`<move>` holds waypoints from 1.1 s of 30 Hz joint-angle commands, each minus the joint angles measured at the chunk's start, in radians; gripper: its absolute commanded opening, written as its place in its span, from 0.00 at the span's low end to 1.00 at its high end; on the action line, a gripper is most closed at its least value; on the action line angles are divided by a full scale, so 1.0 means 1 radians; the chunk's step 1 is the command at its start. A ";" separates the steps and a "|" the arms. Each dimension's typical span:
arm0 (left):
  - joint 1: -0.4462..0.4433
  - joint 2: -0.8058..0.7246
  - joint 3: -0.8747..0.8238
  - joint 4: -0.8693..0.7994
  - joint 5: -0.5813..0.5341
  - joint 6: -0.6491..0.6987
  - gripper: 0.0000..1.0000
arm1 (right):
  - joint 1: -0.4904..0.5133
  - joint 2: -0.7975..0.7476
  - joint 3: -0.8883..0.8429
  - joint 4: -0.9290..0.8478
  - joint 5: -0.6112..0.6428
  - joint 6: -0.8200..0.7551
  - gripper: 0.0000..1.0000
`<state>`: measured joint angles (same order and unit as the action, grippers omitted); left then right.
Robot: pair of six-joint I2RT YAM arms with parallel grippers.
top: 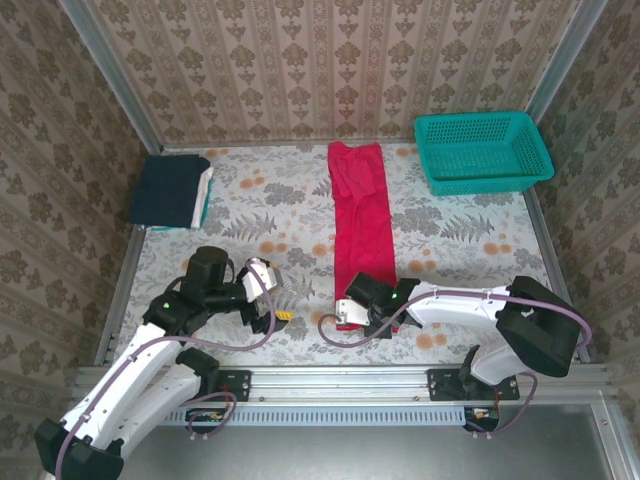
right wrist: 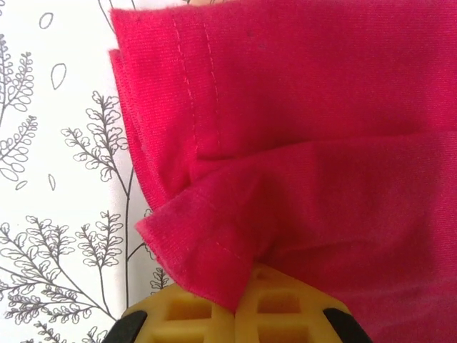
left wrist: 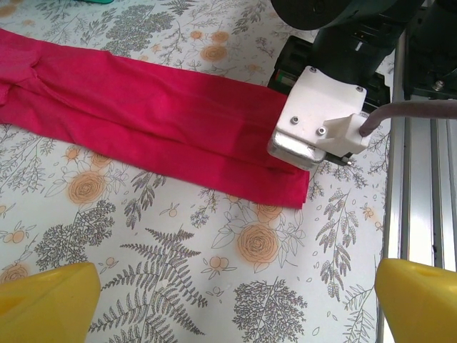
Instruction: Fold and stack the t-shirts
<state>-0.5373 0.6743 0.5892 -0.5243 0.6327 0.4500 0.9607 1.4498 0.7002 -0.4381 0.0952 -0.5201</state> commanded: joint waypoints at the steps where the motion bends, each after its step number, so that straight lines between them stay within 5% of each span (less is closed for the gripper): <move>1: -0.004 -0.003 -0.008 0.011 0.016 0.004 1.00 | 0.012 -0.075 -0.009 -0.078 -0.007 0.021 0.02; 15: -0.006 0.000 -0.015 0.037 0.025 0.006 1.00 | -0.050 -0.190 0.183 -0.324 -0.066 -0.090 0.01; 33: -0.003 0.002 -0.025 0.023 0.016 0.017 1.00 | -0.428 0.201 0.627 -0.331 -0.191 -0.397 0.02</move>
<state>-0.5373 0.6746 0.5751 -0.5011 0.6327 0.4500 0.5514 1.6081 1.2510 -0.7441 -0.0452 -0.8406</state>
